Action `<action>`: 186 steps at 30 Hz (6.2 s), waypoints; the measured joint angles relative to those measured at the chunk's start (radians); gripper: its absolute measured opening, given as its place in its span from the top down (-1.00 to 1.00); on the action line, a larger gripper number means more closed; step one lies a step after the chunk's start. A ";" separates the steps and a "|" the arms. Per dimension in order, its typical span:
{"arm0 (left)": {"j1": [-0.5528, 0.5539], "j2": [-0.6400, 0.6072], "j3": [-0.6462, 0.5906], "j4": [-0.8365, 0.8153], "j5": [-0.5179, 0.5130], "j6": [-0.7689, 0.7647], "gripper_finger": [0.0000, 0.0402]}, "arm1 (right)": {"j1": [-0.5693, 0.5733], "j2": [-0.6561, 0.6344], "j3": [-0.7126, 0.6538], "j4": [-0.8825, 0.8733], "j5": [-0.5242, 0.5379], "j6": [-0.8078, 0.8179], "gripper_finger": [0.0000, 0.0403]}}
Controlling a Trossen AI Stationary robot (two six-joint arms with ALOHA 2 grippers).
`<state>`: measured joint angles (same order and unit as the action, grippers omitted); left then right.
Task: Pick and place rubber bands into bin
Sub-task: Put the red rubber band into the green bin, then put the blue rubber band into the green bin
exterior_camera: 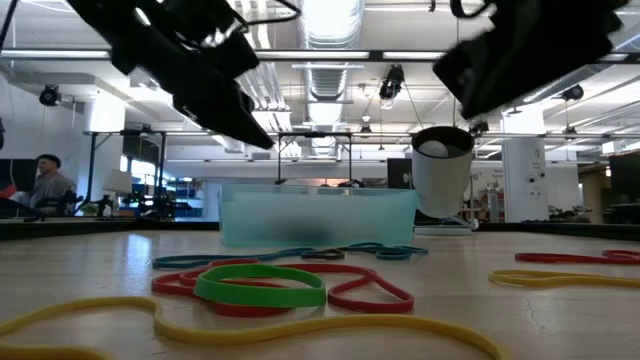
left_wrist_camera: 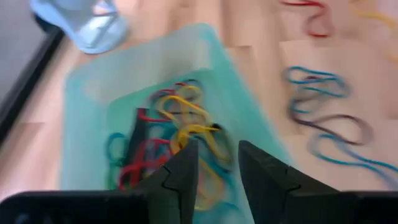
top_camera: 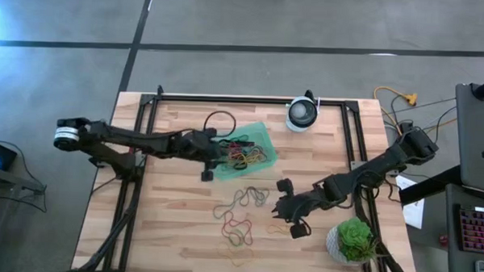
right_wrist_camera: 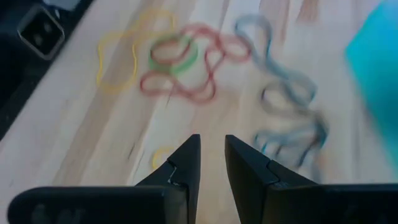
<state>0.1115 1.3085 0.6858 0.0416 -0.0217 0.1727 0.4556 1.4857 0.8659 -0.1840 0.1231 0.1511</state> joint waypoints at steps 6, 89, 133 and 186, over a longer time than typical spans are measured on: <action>-0.154 -0.113 -0.050 -0.052 0.032 -0.084 0.50 | 0.020 0.000 -0.089 -0.001 -0.002 0.149 0.66; -0.454 -0.183 -0.086 -0.049 0.028 -0.196 0.50 | 0.027 0.007 -0.347 0.380 0.188 0.021 0.96; -0.454 -0.183 -0.089 -0.050 0.027 -0.193 0.50 | -0.575 0.004 -0.076 0.623 0.193 -0.376 0.96; -0.456 0.079 -0.093 0.130 -0.022 -0.272 0.50 | -0.071 0.005 -0.124 0.313 -0.288 -0.126 0.42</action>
<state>-0.3443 1.3876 0.5930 0.1718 -0.0433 -0.0989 0.3843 1.4906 0.7422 0.1293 -0.1650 0.0252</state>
